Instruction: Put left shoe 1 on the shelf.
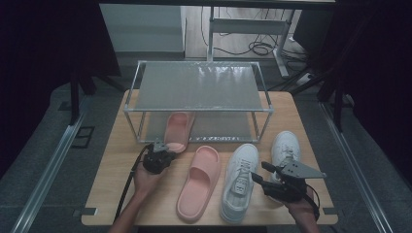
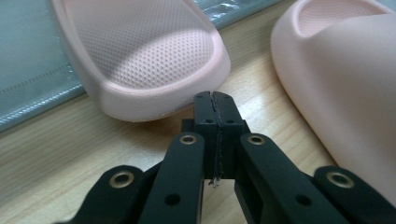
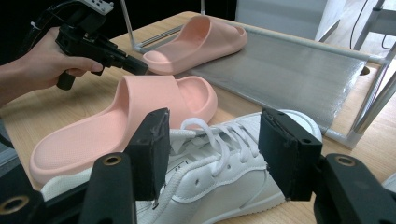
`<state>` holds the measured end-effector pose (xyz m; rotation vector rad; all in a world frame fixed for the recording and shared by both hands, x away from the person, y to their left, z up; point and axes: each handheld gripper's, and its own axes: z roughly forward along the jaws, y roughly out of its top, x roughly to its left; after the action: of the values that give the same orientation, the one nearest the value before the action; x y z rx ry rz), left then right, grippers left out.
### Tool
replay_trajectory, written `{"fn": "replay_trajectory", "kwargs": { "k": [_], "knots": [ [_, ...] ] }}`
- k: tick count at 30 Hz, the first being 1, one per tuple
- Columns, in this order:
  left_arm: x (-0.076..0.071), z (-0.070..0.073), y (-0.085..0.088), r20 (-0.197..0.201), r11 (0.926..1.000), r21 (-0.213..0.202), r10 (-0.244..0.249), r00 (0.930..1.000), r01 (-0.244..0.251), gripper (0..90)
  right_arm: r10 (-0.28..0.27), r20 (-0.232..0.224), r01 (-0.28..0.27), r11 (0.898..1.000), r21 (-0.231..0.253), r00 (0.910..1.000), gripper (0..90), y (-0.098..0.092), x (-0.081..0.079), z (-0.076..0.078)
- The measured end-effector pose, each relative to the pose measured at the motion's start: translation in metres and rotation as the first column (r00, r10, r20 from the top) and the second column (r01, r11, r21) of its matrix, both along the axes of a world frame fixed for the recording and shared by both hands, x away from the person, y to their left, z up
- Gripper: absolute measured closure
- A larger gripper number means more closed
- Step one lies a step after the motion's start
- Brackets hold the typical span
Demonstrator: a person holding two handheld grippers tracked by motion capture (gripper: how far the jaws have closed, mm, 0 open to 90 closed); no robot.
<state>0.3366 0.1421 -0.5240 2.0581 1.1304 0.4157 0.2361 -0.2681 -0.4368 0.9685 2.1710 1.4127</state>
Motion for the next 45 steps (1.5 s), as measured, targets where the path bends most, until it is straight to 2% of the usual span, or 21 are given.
{"fn": "replay_trajectory", "kwargs": {
  "k": [10,23,45],
  "knots": [
    [0.013,-0.002,0.0,-0.001,0.9998,-0.009,0.019,0.9998,-0.019,90.0,0.006,-0.007,-0.006,1.0,-0.006,1.0,44.6,0.003,0.001,-0.003],
    [0.035,-0.002,-0.007,-0.011,0.9991,0.009,0.041,0.9991,-0.041,90.0,0.009,-0.013,-0.009,1.0,-0.007,0.9999,44.6,0.003,0.003,-0.004],
    [0.065,-0.005,-0.029,-0.032,0.9982,-0.003,0.059,0.9977,-0.06,89.6,0.012,-0.018,-0.012,1.0,-0.012,0.9998,44.6,0.003,0.004,-0.006]
  ]
}}
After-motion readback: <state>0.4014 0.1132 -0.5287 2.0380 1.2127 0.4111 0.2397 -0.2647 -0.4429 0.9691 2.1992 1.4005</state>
